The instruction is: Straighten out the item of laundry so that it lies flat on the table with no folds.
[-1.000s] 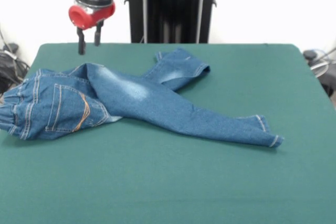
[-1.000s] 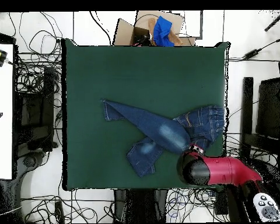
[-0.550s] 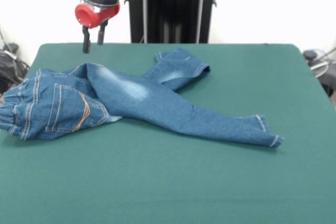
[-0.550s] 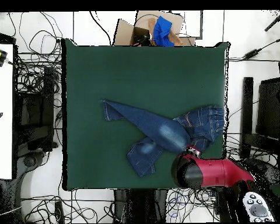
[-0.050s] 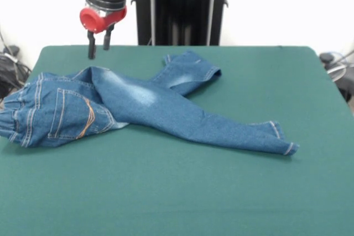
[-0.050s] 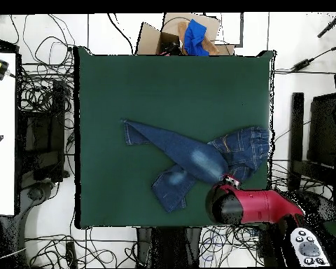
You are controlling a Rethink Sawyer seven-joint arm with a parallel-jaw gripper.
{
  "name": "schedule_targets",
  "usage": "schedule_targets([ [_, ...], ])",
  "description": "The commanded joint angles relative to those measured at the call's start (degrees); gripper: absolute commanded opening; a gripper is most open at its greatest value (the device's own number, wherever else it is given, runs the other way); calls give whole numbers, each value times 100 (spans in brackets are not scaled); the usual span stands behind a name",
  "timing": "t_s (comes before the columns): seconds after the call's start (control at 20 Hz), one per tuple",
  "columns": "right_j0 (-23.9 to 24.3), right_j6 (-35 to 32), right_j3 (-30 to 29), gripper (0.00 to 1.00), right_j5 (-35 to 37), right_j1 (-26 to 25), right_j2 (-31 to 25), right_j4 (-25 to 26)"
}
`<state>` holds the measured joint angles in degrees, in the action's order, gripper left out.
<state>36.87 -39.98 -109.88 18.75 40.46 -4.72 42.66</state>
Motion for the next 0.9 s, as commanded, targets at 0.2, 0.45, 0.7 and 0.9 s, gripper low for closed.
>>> schedule_targets([
  [0.2,662,-304,1152,100,-164,-1315,-902,-27],
  [0.45,1219,379,1384,100,-73,-1515,-1570,207],
  [0.7,1932,941,1460,100,189,-1745,-2086,354],
  [0.9,2636,1351,1502,100,314,-1973,-2448,506],
])
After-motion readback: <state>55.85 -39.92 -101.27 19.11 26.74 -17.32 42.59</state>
